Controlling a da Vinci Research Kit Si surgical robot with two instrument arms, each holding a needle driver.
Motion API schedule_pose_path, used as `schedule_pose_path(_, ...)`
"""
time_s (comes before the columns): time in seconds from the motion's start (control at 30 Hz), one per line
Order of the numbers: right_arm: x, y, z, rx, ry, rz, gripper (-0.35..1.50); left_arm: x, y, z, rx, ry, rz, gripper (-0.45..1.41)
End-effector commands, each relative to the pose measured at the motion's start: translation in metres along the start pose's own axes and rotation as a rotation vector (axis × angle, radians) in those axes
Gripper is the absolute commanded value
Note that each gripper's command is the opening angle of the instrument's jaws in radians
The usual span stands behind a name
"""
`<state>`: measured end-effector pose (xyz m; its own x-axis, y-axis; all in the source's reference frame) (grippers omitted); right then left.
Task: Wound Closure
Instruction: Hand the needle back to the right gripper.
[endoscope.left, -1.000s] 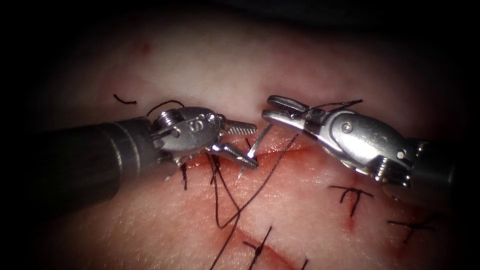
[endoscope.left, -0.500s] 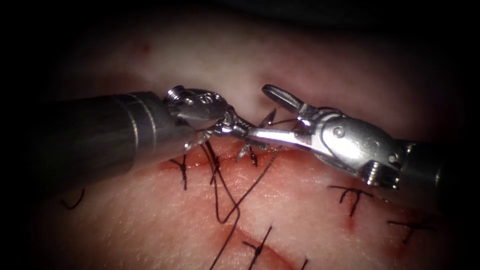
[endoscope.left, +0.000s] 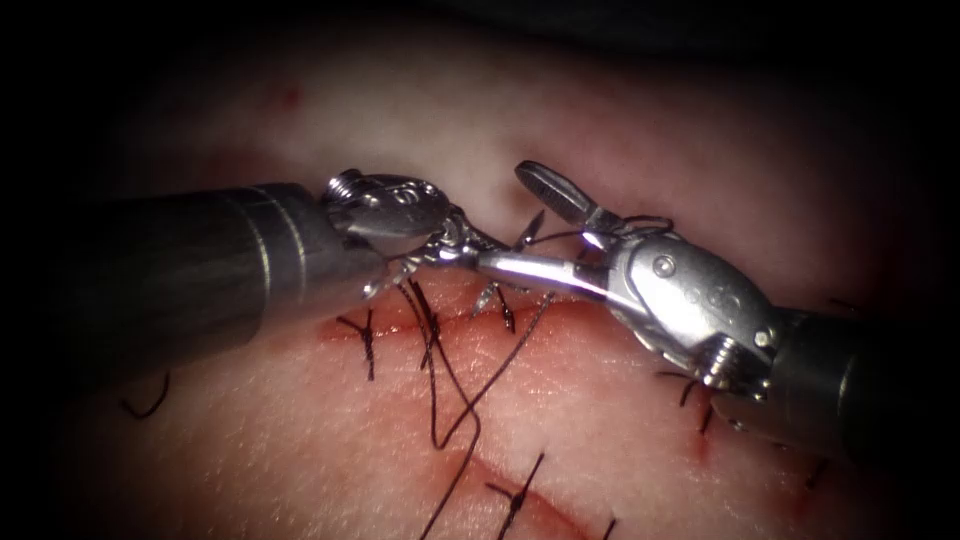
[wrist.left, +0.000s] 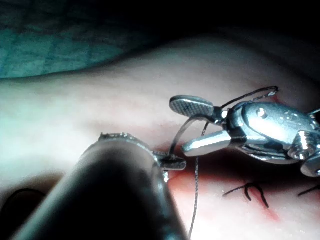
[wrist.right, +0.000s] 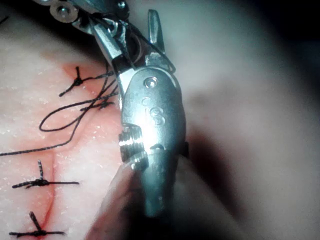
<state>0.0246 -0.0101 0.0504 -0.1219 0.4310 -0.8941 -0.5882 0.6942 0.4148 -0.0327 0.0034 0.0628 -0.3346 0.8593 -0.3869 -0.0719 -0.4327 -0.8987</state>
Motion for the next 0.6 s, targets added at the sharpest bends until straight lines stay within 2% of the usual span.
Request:
schedule_pose_path(0.03,-0.0006,-0.0003,0.0007,-0.005,0.0,-0.006,0.17,0.0005,-0.0005,0.0005,0.002,0.0,0.003,-0.45)
schedule_pose_path(0.07,-0.0007,-0.0003,0.0007,-0.008,-0.001,-0.006,0.09,0.0005,-0.0004,0.0005,0.002,0.0,0.004,-0.45)
schedule_pose_path(0.17,-0.0007,-0.0003,0.0007,-0.03,-0.01,-0.006,-0.35,0.0004,-0.0004,0.0005,0.006,0.0,0.004,-0.45)
schedule_pose_path(0.33,-0.0008,-0.0003,0.0005,-0.084,-0.062,-0.01,-0.35,0.0001,-0.0002,0.0006,0.016,0.0,0.007,-0.45)
schedule_pose_path(0.47,-0.0007,0.0001,0.0003,-0.075,-0.086,-0.015,-0.35,-0.0003,0.0001,0.0007,0.095,0.005,-0.012,-0.45)
schedule_pose_path(0.5,-0.0007,0.0003,0.0002,-0.075,-0.088,-0.021,-0.35,-0.0004,0.0001,0.0007,0.114,0.01,-0.048,-0.2)
schedule_pose_path(0.53,-0.0007,0.0006,0.0001,-0.079,-0.091,-0.032,-0.35,-0.0006,0.0003,0.0009,0.123,0.012,-0.059,0.17)
schedule_pose_path(0.6,-0.0007,0.0009,0.0,-0.083,-0.093,-0.032,-0.35,-0.0011,0.0006,0.0012,0.131,0.013,-0.062,0.42)
